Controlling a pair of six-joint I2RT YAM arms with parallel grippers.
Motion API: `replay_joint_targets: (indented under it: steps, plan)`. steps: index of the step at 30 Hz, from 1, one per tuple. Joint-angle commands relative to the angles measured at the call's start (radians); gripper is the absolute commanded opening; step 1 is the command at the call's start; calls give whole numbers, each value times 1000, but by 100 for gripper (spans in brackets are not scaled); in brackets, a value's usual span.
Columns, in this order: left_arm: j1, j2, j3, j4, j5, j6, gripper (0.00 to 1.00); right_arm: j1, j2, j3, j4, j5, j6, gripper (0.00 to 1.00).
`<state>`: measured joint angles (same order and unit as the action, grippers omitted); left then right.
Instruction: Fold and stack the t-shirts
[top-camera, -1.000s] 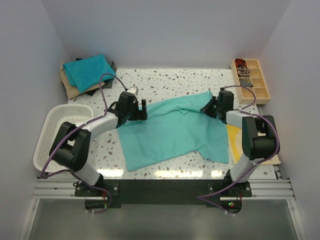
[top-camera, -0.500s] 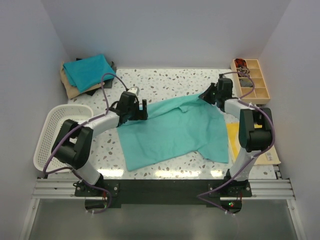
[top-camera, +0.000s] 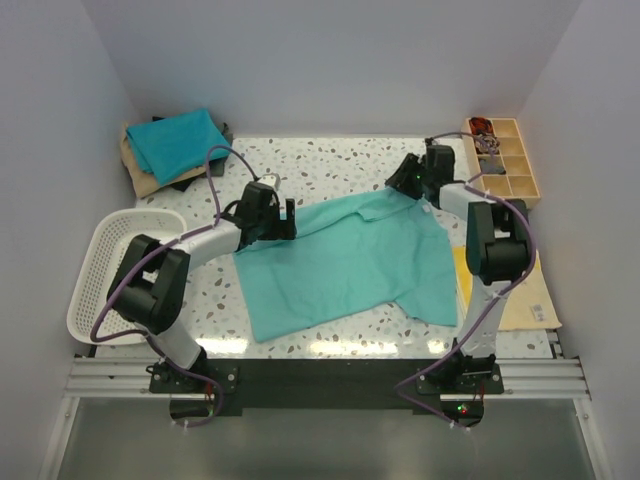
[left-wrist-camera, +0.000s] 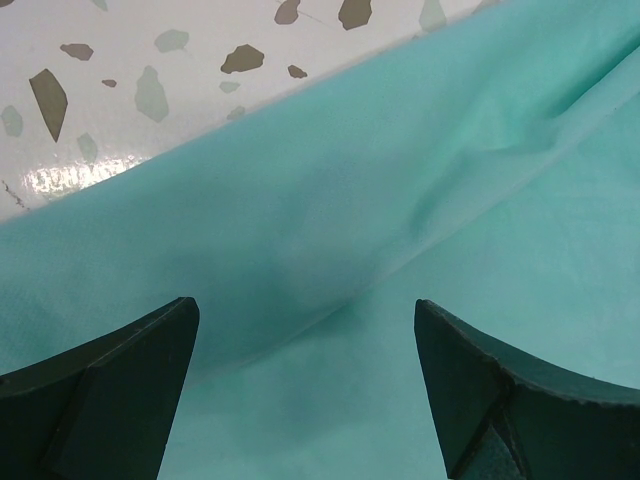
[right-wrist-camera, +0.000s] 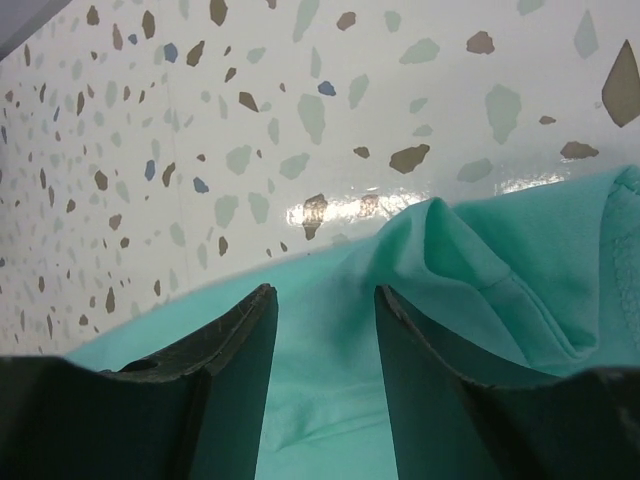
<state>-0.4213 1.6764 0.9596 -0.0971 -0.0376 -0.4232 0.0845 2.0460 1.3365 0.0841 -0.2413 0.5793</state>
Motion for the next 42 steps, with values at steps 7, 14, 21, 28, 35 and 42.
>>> replay_joint_targets:
  steps: [7, 14, 21, 28, 35, 42]
  plan:
    - [-2, -4, 31, 30, 5, 23, 94, 14, -270, -29, -170, 5, -115, 48]
    - [-4, -7, 21, 46, 27, 27, 94, 15, -294, -186, -117, -52, -44, 46]
    - [-4, -9, 18, 48, 24, 27, 94, 55, -259, -247, -18, -118, 28, 47]
    - [-4, -6, 19, 45, 21, 29, 94, 116, -201, -249, 26, -115, 93, 49]
    - [-4, -12, 16, 39, 10, 32, 94, 147, -184, -235, 2, -81, 103, 51]
    - [-4, -7, 18, 39, 10, 34, 94, 162, -172, -238, -1, -46, 111, 52]
